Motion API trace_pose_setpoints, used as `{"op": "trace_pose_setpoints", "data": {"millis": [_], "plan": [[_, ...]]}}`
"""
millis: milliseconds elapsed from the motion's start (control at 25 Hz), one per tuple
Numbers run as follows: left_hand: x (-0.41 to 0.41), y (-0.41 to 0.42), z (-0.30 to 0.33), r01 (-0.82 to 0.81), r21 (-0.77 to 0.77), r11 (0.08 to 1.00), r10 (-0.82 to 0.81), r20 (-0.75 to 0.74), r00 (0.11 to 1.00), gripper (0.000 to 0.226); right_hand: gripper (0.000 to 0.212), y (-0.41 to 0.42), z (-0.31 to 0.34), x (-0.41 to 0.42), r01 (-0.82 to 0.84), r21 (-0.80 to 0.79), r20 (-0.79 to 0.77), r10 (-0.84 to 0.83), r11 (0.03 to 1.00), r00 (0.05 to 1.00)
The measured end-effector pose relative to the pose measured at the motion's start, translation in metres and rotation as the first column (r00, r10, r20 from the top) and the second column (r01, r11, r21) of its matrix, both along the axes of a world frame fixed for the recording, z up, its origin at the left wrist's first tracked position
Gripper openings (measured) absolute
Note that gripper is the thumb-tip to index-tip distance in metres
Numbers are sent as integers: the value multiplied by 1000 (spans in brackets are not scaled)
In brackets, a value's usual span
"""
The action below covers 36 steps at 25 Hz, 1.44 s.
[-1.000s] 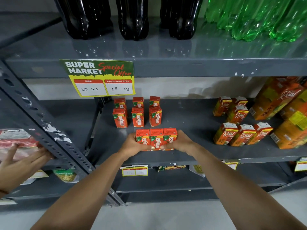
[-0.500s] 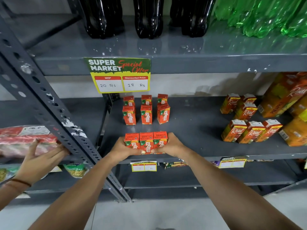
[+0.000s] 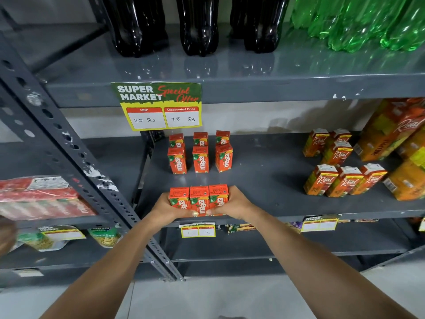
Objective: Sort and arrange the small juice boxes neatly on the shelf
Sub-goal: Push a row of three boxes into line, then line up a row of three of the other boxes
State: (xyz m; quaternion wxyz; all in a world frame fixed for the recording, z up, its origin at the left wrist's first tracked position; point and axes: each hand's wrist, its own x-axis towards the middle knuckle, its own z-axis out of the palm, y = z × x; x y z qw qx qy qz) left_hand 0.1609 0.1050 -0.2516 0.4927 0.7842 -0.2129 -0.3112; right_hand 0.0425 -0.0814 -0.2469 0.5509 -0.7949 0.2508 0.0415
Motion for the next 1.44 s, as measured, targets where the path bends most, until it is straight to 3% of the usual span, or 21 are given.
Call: {"op": "trace_pose_setpoints", "data": {"millis": [440, 640, 720, 880, 1040, 1200, 1320, 1440], "plan": [[-1, 4, 1, 17, -3, 1000, -17, 8, 1000, 47, 47, 3, 5, -3, -11, 28, -18, 12, 1000, 1000], [-10, 7, 12, -9, -119, 993, 9, -5, 1000, 63, 51, 0, 9, -8, -45, 30, -10, 45, 999, 999], [-12, 11, 18, -22, -178, 984, 31, 49, 998, 68, 56, -5, 14, -13, -73, 43, 19, 72, 996, 997], [-17, 6, 50, -32, -284, 958, 86, 181, 980, 50, 68, -33, 40, -36, -128, 67, 51, 125, 990, 991], [-28, -35, 84, 9, -279, 960, 88, 330, 940, 38, 64, -88, 70, -84, -28, 44, 152, 21, 999, 988], [-74, -123, 94, 206, -177, 962, -105, 458, 883, 43, 64, -163, 91, -149, 180, -123, 285, -139, 976, 948], [-112, -194, 75, 290, -125, 949, -218, 406, 888, 52, 65, -224, 95, -199, 293, -296, 316, -196, 909, 928], [-138, -245, 50, 351, -55, 935, -318, 307, 897, 72, 76, -265, 88, -234, 315, -406, 238, -234, 858, 943]]}}
